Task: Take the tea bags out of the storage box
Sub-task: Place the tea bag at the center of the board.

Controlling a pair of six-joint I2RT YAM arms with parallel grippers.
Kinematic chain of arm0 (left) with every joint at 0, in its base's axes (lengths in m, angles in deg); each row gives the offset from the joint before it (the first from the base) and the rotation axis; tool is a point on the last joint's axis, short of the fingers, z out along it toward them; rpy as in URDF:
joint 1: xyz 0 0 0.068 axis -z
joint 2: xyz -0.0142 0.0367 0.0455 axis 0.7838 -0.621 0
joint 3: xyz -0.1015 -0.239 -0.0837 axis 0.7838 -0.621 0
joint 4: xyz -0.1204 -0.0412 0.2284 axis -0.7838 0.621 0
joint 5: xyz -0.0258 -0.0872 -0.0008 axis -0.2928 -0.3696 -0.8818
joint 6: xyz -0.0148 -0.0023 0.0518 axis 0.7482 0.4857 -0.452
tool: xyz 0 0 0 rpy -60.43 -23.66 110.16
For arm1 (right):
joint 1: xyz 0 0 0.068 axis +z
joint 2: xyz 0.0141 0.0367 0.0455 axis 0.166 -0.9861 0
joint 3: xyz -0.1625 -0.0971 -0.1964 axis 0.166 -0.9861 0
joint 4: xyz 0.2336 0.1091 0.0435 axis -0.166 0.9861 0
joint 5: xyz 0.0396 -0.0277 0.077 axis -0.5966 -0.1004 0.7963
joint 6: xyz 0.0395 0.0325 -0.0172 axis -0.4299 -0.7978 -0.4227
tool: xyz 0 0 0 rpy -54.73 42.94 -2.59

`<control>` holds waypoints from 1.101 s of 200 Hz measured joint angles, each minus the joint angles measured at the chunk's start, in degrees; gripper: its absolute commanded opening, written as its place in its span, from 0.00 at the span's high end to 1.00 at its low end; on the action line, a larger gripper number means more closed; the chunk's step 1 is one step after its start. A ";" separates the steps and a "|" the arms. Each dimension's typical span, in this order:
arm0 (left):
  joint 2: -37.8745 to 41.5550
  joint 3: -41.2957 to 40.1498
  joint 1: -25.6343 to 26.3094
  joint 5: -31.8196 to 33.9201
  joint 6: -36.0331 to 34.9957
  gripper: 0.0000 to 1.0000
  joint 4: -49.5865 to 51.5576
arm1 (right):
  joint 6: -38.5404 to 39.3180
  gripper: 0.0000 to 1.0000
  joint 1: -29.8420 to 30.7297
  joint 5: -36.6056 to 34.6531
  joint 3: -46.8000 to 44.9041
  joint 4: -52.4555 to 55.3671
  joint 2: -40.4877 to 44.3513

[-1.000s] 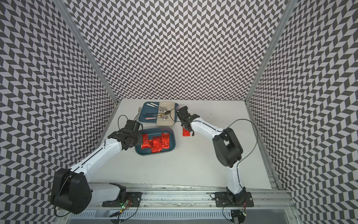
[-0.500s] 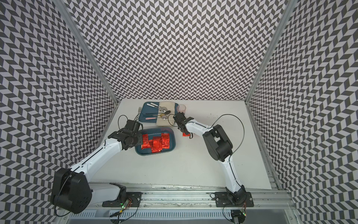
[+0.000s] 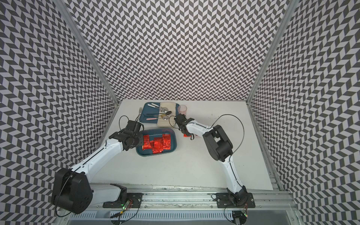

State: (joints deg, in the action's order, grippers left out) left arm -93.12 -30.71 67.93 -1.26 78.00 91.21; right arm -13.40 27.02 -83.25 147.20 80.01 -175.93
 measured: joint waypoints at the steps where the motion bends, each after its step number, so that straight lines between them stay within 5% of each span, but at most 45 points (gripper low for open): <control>1: 0.00 0.00 0.00 0.00 0.00 1.00 0.00 | -0.02 0.99 0.00 0.02 0.00 0.02 0.00; 152: 0.00 0.00 0.00 0.00 0.00 1.00 0.00 | -5.22 0.96 0.02 3.58 1.51 5.46 -0.33; 220: 0.00 0.00 0.00 0.00 0.00 1.00 0.00 | -6.56 0.78 0.02 5.35 3.04 5.99 -1.62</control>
State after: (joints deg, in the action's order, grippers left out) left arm -93.12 -30.71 67.93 -1.26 78.00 91.21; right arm -19.96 27.04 -77.90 150.24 86.00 -177.54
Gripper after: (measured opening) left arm 0.078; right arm 0.211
